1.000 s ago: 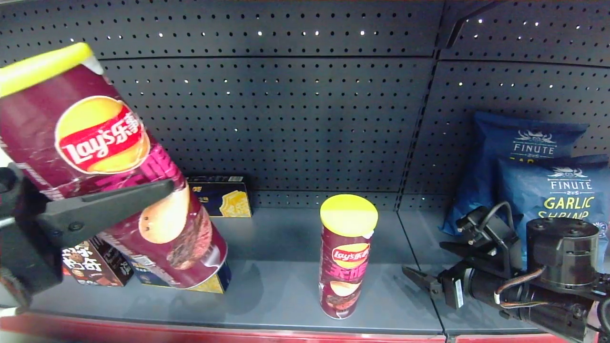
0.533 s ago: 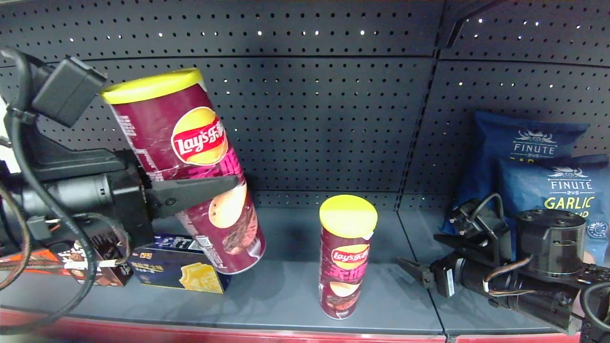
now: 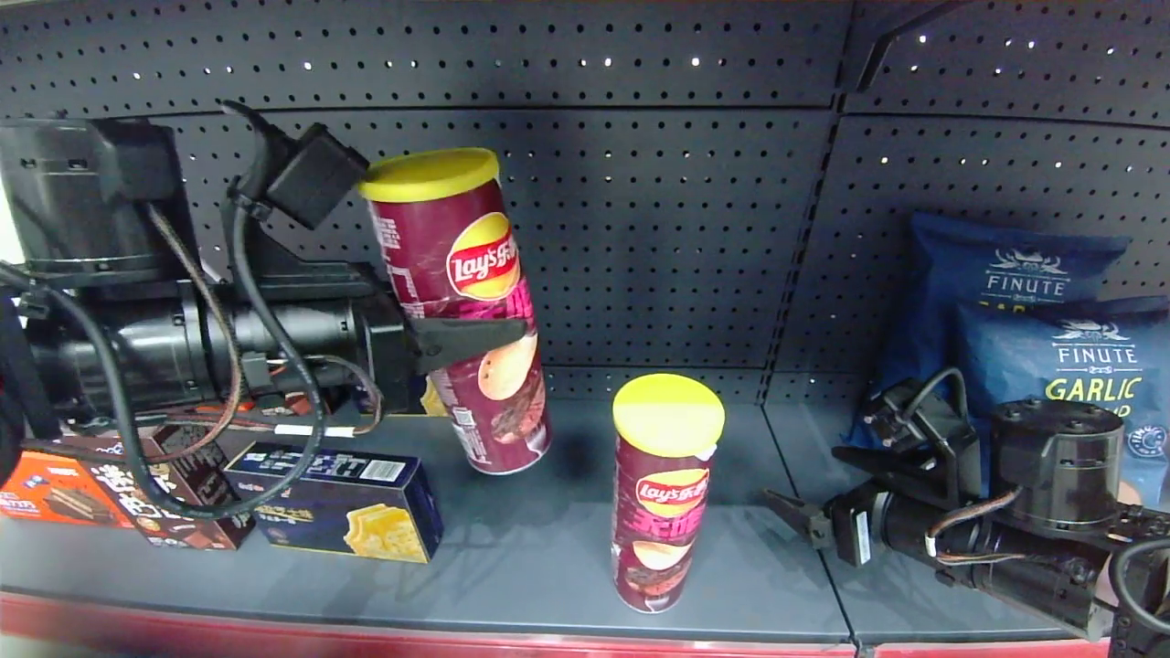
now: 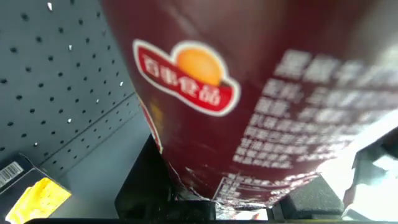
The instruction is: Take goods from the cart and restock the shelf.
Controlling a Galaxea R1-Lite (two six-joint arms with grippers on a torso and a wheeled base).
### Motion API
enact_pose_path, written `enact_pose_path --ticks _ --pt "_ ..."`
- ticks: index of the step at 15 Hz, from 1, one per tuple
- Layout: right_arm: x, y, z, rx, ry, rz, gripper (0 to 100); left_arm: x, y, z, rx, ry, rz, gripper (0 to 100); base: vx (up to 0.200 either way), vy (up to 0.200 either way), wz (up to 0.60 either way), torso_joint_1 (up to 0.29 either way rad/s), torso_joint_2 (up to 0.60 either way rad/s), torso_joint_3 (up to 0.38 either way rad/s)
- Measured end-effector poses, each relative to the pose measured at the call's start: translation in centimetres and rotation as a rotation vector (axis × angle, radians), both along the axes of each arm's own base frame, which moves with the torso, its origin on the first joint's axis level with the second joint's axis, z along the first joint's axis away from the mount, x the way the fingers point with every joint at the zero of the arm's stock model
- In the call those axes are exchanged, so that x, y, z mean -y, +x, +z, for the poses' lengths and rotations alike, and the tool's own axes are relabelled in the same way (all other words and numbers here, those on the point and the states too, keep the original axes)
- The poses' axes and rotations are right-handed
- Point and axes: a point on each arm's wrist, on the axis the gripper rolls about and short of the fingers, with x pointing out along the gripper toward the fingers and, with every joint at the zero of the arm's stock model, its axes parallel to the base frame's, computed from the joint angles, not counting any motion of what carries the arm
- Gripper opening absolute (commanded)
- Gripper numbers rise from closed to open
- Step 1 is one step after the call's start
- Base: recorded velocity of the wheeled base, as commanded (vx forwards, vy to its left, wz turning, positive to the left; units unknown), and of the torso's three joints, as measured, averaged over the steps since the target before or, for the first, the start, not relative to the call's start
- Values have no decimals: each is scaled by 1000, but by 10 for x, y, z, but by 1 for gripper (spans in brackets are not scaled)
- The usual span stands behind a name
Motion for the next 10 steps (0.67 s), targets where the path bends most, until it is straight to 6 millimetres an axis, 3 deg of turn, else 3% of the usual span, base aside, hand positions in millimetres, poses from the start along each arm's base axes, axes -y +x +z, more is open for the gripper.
enact_pose_path --ticks 10 --pt "1 1 0 -2 1 -7 100 38 79 -43 17 27 -89 0 0 0 0 0 0 0"
